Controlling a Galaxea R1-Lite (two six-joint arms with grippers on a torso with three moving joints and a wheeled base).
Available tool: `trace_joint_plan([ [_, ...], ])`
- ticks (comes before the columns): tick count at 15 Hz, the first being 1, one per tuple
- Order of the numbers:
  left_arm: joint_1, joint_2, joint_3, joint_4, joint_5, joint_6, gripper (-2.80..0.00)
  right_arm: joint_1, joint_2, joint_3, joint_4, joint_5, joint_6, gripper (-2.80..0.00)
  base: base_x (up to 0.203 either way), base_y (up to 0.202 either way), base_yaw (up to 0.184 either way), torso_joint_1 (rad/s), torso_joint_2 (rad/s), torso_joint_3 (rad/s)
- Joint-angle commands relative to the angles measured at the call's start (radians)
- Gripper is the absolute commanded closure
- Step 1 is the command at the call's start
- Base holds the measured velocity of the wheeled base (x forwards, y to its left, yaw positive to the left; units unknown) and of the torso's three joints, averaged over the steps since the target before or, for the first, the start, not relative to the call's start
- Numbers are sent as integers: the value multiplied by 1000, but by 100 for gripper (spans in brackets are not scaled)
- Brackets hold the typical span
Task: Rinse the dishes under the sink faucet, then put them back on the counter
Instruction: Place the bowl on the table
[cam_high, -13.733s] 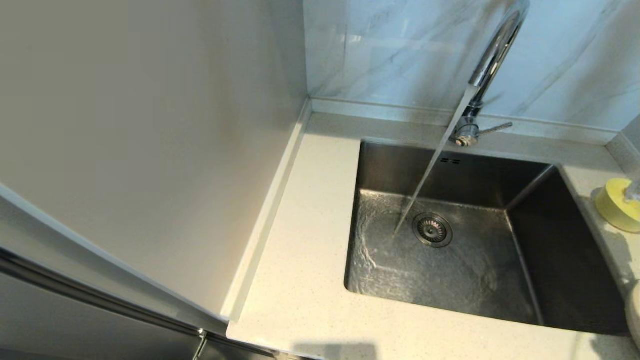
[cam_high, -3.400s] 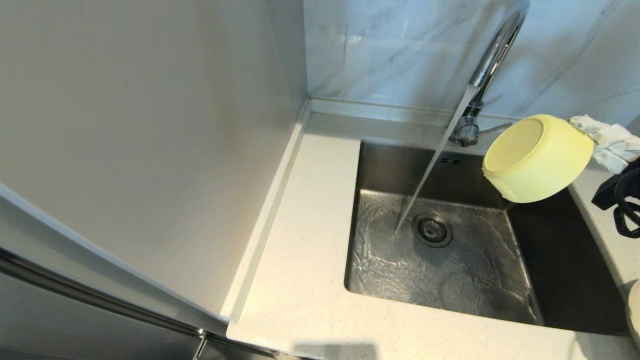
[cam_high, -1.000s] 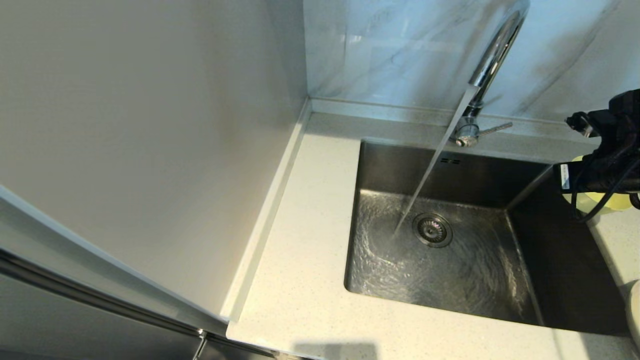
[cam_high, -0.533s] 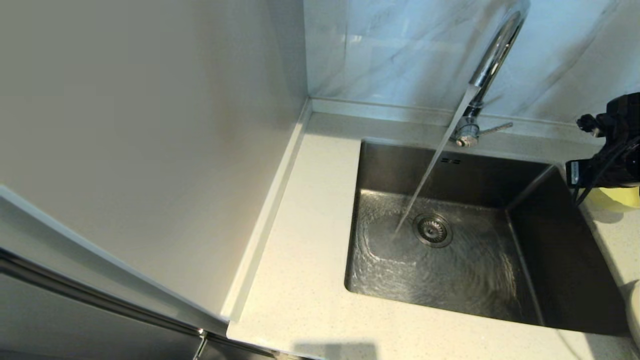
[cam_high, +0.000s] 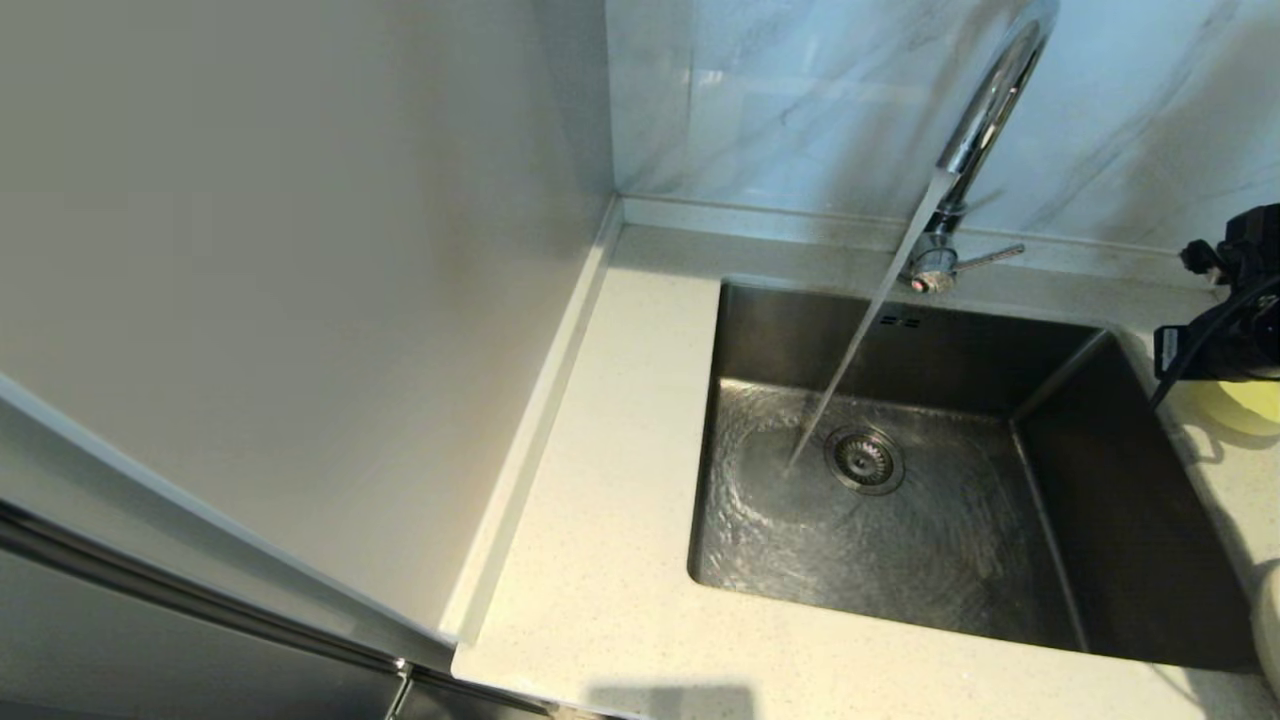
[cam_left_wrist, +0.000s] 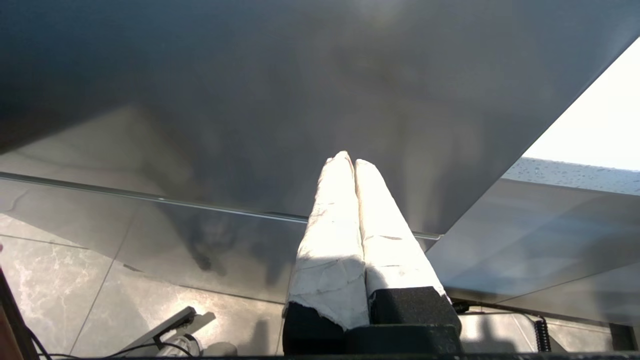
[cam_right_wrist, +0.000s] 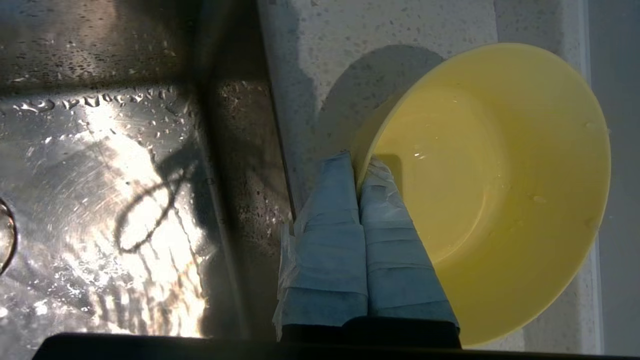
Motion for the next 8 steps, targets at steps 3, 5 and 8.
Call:
trace_joint_plan([
  [3,0,0,0,0,0,0,0,-4,16,-16,0,-35,0,-280,0,0,0,0,0,0],
  [5,0,0,0,0,0,0,0,-10,16,-16,0,-36,1,-280,0,0,0,0,0,0],
  [8,0,0,0,0,0,0,0,-16,3,-10,0,-35,6,-280,0,0,0,0,0,0],
])
